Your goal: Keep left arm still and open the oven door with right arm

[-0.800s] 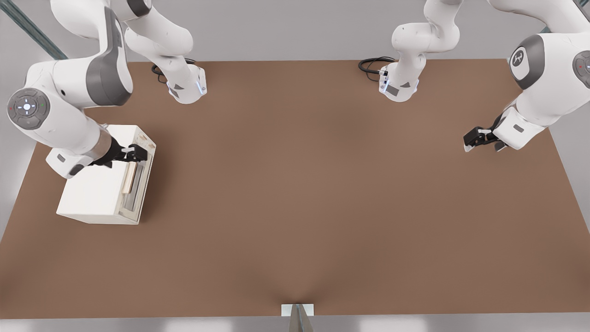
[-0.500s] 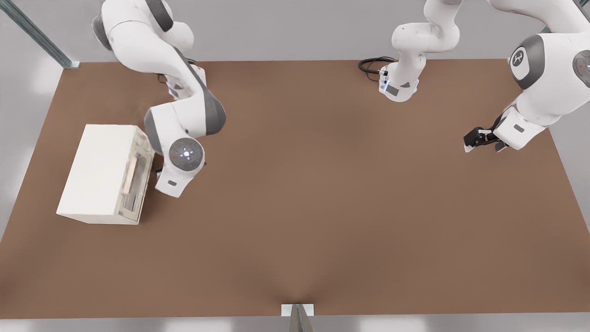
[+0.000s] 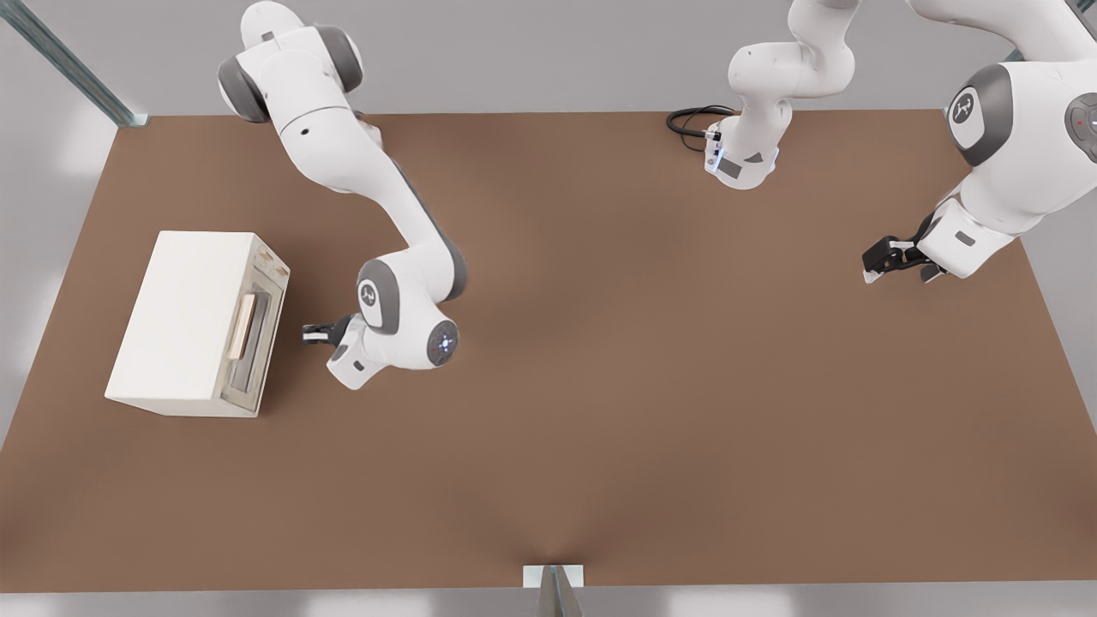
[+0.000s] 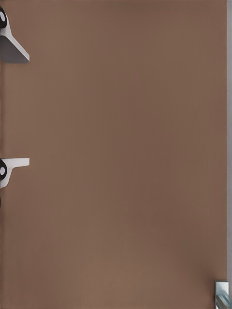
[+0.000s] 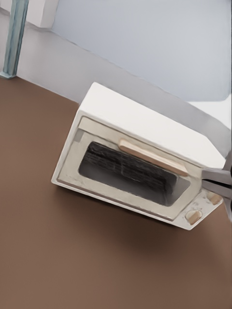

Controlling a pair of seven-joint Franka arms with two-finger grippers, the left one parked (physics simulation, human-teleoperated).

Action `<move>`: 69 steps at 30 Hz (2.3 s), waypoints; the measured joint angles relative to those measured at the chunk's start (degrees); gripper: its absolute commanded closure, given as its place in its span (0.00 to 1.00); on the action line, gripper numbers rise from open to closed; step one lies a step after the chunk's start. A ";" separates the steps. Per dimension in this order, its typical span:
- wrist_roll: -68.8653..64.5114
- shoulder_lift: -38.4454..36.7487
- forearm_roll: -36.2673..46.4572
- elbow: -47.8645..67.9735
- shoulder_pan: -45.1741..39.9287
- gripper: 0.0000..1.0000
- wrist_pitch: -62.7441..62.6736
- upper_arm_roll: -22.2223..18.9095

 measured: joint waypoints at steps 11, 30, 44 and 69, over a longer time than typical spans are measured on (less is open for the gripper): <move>-1.20 0.61 -0.28 -2.20 -7.28 1.00 1.41 -1.60; -4.06 -0.05 -1.30 -8.32 -9.24 1.00 7.26 -4.37; -4.55 -0.45 -1.50 -13.44 -10.70 1.00 10.74 -5.53; -2.31 -0.09 4.69 -10.91 -3.97 1.00 11.18 -2.12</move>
